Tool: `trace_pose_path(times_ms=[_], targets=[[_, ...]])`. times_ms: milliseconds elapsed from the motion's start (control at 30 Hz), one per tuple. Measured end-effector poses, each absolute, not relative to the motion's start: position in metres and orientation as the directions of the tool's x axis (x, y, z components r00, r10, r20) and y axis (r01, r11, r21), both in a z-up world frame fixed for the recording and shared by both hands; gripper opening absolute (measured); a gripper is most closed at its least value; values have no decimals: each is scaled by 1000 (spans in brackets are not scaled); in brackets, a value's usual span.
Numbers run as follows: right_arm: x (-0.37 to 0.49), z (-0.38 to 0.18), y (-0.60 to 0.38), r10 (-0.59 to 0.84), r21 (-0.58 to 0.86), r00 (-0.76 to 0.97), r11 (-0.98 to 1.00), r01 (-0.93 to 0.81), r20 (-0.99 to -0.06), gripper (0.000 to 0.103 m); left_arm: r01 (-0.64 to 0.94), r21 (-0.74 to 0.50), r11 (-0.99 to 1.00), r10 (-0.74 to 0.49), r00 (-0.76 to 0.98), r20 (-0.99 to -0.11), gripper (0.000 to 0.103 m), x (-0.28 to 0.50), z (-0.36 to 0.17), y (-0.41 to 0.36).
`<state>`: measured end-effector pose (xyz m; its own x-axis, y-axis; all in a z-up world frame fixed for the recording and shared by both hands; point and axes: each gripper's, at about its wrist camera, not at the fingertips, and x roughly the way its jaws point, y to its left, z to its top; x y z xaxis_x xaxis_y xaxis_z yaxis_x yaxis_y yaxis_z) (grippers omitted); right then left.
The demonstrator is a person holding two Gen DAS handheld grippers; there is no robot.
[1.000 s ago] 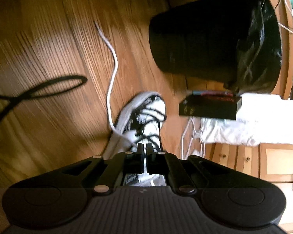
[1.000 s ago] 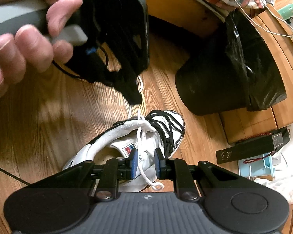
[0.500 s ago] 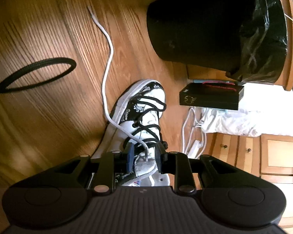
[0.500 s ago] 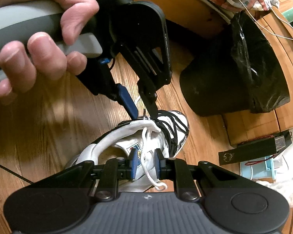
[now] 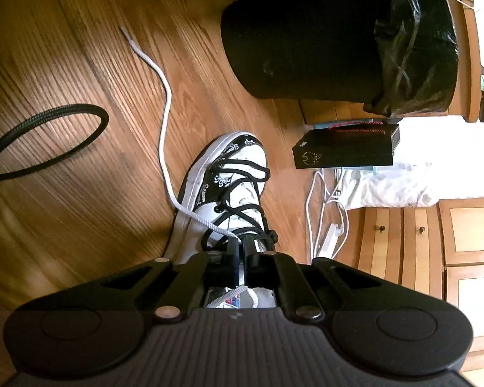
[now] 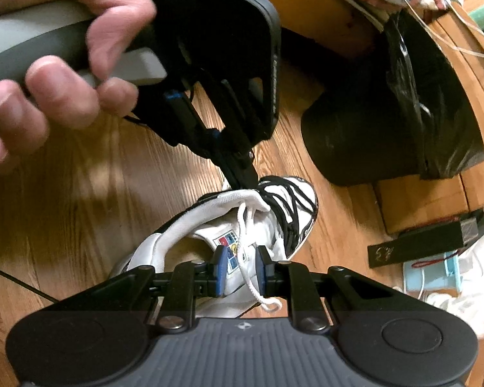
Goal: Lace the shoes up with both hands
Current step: 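Open the right tool to release the lace while the left tool holds it, then pull the white lace up away from the sneaker with the left tool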
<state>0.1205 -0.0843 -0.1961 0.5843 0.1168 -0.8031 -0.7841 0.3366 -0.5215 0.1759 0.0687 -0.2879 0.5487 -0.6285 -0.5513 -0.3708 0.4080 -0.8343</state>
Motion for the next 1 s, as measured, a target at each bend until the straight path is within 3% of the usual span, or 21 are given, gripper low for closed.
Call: trace_pose_path(times_ms=[400, 1000], targets=[[115, -206, -85, 93, -505, 550, 295, -811, -830, 20, -408, -821, 399, -550, 610, -570, 3, 171, -279, 86], [112, -208, -87, 68, -503, 542, 291, -814, -838, 21, -233, -904, 359, -546, 733, -406, 2, 183, -217, 104]])
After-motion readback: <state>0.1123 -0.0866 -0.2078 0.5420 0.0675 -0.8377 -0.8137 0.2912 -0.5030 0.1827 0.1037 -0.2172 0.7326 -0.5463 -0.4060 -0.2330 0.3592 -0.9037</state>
